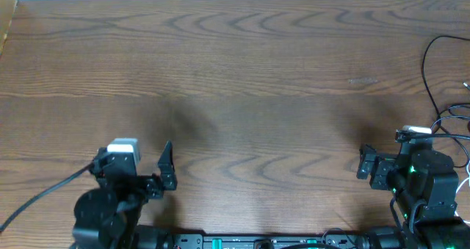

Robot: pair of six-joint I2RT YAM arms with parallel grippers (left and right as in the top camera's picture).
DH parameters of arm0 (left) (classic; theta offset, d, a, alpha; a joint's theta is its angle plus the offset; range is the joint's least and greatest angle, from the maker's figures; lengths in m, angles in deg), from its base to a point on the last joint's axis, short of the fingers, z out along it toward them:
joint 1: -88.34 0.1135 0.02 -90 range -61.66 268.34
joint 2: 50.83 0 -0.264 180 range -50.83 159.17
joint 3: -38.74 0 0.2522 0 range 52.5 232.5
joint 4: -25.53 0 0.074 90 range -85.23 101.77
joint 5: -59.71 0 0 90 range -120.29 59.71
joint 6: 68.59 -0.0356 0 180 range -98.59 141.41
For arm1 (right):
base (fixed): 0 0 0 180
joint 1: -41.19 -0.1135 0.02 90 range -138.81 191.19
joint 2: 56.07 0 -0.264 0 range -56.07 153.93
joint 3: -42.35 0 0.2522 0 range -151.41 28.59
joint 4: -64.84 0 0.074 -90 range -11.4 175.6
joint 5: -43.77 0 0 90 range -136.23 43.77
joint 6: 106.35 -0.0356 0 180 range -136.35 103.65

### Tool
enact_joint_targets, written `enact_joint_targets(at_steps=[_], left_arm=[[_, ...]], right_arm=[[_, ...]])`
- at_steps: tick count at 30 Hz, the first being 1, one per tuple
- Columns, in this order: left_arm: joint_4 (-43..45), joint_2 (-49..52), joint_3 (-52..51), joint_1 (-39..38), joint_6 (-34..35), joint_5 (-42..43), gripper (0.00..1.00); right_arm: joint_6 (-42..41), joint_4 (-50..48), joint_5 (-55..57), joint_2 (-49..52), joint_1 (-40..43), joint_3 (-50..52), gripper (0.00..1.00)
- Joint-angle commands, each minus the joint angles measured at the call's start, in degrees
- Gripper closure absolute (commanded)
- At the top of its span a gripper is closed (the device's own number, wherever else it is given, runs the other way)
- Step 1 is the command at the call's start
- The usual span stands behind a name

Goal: Untangle cables

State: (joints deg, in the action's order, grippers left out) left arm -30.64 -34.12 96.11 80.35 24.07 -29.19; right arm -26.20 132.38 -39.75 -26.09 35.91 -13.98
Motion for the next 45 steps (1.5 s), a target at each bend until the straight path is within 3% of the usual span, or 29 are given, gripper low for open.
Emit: enact_joint_targets(at_steps=[1,21,45], left_arm=[[-1.2,-3.2,-0.4,0.7,-1.0,-1.2,0.00],[-6.6,-16.7,-2.4,4.0,-1.0,-2.2,0.00],[-1.1,-16.6,-11.8,4.2,-0.9,-2.2,0.00]], right_arm=[[-0.4,0.1,0.7,0.0,-0.4,0.4,0.01],[-0.4,0.1,0.7,0.0,-0.4,0.4,0.01],[-0.4,0.1,0.7,0.0,-0.4,0.4,0.01]])
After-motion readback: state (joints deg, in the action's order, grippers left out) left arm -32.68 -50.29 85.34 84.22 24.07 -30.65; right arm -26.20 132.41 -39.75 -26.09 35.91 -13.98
